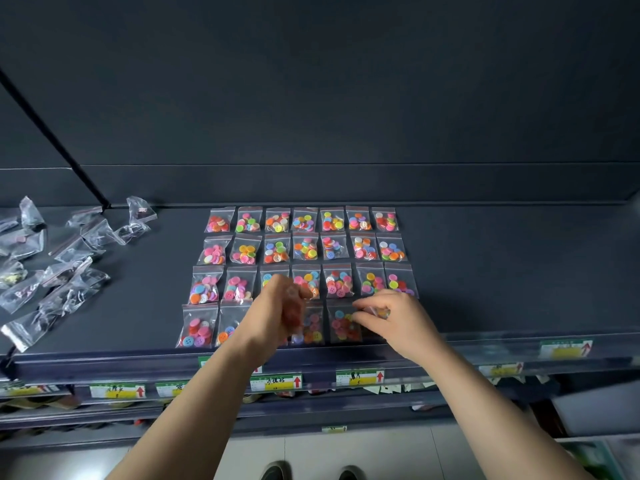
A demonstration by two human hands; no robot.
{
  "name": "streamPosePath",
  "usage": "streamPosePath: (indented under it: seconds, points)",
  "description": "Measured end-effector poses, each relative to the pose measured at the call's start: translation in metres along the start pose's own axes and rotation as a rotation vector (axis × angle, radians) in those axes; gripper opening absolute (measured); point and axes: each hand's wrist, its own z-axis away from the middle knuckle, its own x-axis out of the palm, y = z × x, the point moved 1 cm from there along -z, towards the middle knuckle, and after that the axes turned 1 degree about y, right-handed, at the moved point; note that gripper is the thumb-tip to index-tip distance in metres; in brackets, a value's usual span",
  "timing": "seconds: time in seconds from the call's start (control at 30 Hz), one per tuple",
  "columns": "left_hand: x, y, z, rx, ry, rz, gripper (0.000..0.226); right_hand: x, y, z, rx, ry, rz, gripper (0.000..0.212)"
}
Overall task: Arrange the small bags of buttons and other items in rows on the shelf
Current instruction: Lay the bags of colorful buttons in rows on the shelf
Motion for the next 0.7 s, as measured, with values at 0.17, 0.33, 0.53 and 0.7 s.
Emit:
streamPosePath:
  seconds: [0.17,0.33,0.53,0.7]
  points:
    - [0.013,0.007,-0.002,0.066,-0.032,0.130,0.020,-0.024,-0.012,0.008,0.062,0.032,-0.339,0.011]
    - [0.041,0.008,0.000,0.181,-0.070,0.142,0.010,-0.029,-0.020,0.012,0.093,-0.004,-0.409,0.013]
    - [0.055,0.001,0.002,0.189,-0.032,0.049,0.015,-0.042,-0.007,0.012,0.153,0.107,-0.497,0.007]
    - [0.063,-0.001,0.006,0.210,-0.105,-0.112,0.010,-0.044,-0.002,0.010,0.158,0.075,-0.452,0.013]
